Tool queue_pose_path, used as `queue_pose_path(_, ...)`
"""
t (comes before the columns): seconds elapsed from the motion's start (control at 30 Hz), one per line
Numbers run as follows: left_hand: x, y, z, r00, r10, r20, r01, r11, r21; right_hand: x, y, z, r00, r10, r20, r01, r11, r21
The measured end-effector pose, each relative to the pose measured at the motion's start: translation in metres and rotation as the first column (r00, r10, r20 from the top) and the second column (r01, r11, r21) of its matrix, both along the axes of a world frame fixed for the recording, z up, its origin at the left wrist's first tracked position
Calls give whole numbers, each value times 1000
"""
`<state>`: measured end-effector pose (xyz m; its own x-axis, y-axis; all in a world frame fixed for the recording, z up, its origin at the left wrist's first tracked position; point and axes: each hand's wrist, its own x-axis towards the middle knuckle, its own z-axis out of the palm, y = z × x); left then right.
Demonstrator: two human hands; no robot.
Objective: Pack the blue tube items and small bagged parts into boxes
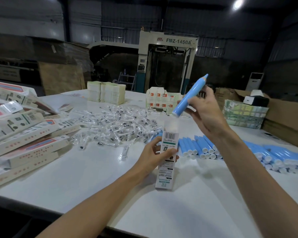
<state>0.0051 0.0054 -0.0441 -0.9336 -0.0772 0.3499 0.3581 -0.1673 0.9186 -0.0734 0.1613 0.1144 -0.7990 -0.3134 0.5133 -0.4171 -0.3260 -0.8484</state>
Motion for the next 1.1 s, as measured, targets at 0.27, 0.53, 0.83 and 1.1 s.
queue_pose_path(0.27, -1, 3, 1, 1000, 4, -20, -4, 1000, -6, -11, 8, -26, 963, -159, -219, 231, 905, 357)
queue_pose_path(0.53, 3, 2, 4, 1000, 9, -25, -10, 999, -38, -14, 6, -6, 930, 24, -365, 258, 664, 702)
queue_pose_path(0.83, 1, 2, 2, 1000, 29, -4, -29, 999, -14, -7, -7, -41, 795, 20, -606, 504, 534, 679)
queue_pose_path(1.1, 2, -1, 2, 997, 71, 18, -69, 993, -91, -25, 0, -81, 916, -135, -378, 286, 880, 379)
